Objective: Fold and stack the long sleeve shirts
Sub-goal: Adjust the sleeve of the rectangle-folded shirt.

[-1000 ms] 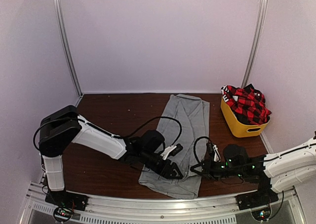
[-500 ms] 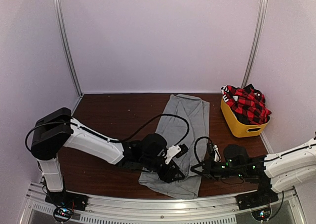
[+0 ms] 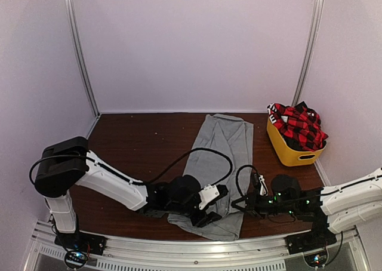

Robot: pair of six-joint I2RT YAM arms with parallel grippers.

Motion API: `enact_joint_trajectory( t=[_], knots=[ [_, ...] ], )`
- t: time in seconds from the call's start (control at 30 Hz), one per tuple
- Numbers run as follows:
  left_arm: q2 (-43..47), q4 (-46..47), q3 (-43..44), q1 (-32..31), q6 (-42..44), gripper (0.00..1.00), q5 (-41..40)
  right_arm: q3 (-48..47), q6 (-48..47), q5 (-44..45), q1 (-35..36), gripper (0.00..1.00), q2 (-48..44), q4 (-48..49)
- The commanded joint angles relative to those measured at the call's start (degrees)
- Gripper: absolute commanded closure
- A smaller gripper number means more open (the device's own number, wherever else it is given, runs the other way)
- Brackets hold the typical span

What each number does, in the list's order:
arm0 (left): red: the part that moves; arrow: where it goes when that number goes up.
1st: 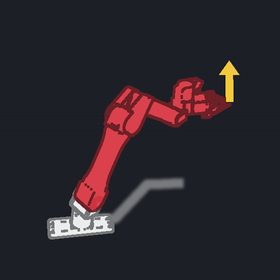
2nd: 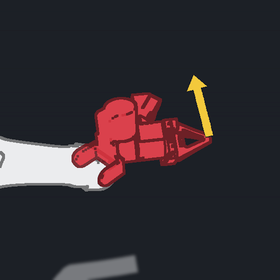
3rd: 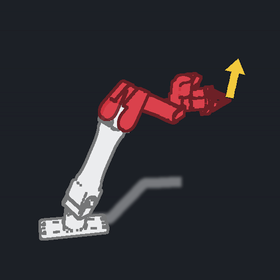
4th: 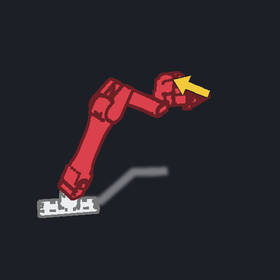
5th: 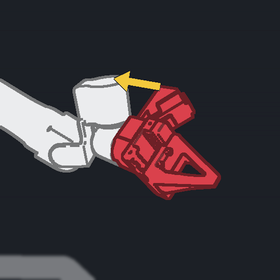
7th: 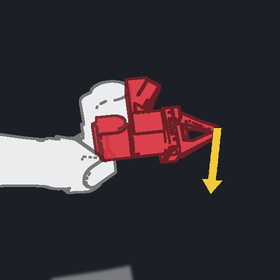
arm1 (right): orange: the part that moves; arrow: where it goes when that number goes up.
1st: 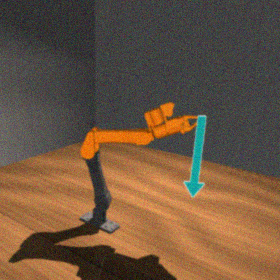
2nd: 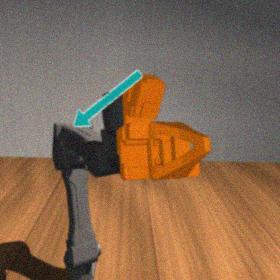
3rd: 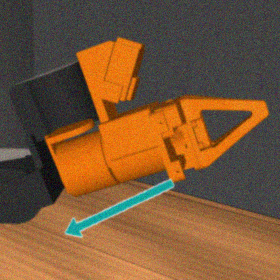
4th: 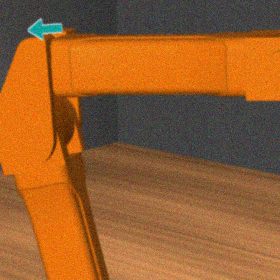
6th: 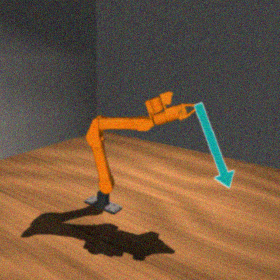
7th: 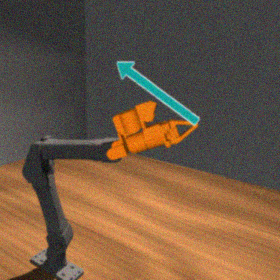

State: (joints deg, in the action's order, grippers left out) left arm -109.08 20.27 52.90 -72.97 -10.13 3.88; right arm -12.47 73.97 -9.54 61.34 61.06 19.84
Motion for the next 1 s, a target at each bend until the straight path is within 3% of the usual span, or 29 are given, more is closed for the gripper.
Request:
enact_joint_trajectory(
  t=[0.0, 0.3, 0.43, 0.63, 0.97],
  knots=[
    [0.23, 6.15, 0.21, -1.74, 4.11, 0.37, -3.00, -0.88, 0.58, 1.35, 0.36, 1.00, -0.35, 0.03],
    [-3.25, 7.99, 1.73, -3.52, 6.51, 0.37, -6.36, -0.80, 0.63, 1.28, 0.36, 1.00, -0.06, 0.39],
    [-4.67, 8.33, 2.63, -4.13, 6.96, 0.42, -9.20, -0.63, 0.66, 1.33, 0.36, 1.00, -0.18, 0.44],
    [-4.51, 8.39, 2.26, -4.37, 6.58, 0.61, -13.42, -0.29, 0.71, 1.45, 0.35, 1.00, -0.16, 0.27],
    [-3.84, 5.92, 2.35, -4.36, 7.21, 1.00, -13.70, 0.23, 0.73, 1.43, 0.36, 1.00, 0.20, 0.57]
  ],
)
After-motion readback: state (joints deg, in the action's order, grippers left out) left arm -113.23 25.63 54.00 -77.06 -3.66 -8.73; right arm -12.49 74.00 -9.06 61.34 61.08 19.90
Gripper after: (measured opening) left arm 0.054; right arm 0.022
